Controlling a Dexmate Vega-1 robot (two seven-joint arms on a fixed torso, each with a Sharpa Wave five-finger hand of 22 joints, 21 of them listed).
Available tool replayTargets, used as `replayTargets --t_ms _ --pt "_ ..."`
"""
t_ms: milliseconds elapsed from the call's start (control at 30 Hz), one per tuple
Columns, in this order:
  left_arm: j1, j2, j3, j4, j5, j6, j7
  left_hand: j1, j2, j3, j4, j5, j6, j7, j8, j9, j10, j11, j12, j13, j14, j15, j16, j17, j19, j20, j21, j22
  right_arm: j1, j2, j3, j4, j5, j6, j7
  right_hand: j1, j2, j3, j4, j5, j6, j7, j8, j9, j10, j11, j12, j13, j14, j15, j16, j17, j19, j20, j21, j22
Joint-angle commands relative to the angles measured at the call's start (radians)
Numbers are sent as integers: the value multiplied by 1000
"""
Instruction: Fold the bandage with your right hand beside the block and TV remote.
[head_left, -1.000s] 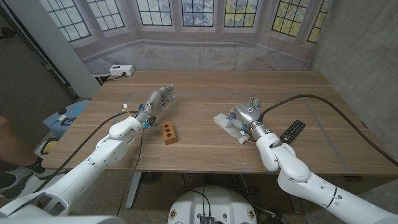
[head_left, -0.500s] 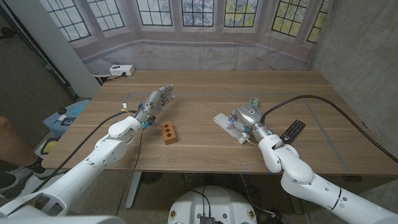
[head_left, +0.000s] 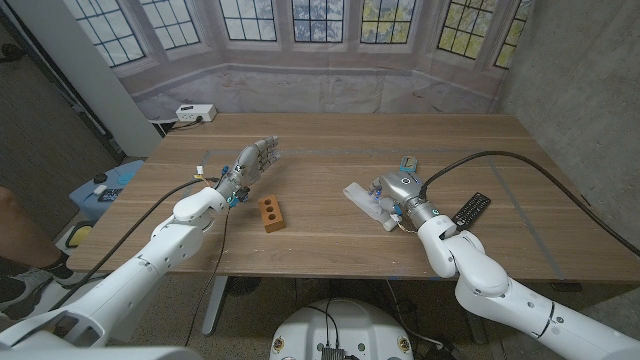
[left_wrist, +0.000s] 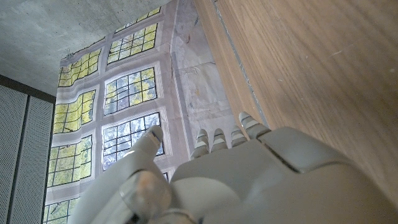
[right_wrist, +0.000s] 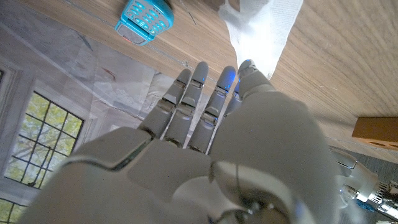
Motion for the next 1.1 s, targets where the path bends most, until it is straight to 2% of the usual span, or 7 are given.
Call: replayTargets --t_ms 33,233,633,1100 --pt "-3 1 1 7 -3 1 -9 -5 7 1 -3 -3 6 -5 0 2 1 4 1 3 2 7 -1 2 1 8 3 5 -20 -23 14 -29 -23 -12 34 -13 0 4 1 -1 -5 1 -4 0 -4 -3 -5 -3 -7 -150 -5 0 -8 -59 -4 3" --pt "6 6 -4 -3 -2 -5 -6 -5 7 1 -3 -3 5 -5 -1 2 0 5 1 3 1 7 -1 2 1 8 3 5 -24 -25 25 -42 -26 -5 34 -23 -2 2 4 -2 -11 3 -4 -1 -13 2 -14 -7 -11 -146 -9 -2 -9 -56 -4 3" --pt "56 30 -30 -54 -13 -8 24 -5 7 1 -3 -3 5 -6 -1 2 -2 6 0 3 2 7 -1 2 1 10 3 5 -1 6 33 -24 1 22 14 -61 3 5 18 -2 -39 1 -4 -5 -41 9 -45 -25 -36 -141 -32 -26 -11 -51 -4 3" --pt "56 28 -39 -53 -23 -10 28 -4 8 2 -5 -3 5 -4 -1 2 -3 7 0 3 2 8 -1 1 1 10 3 5 29 38 38 2 49 46 -7 -86 9 6 28 -2 -46 3 -3 -7 -41 10 -55 -34 -37 -137 -34 -32 -11 -47 -3 3"
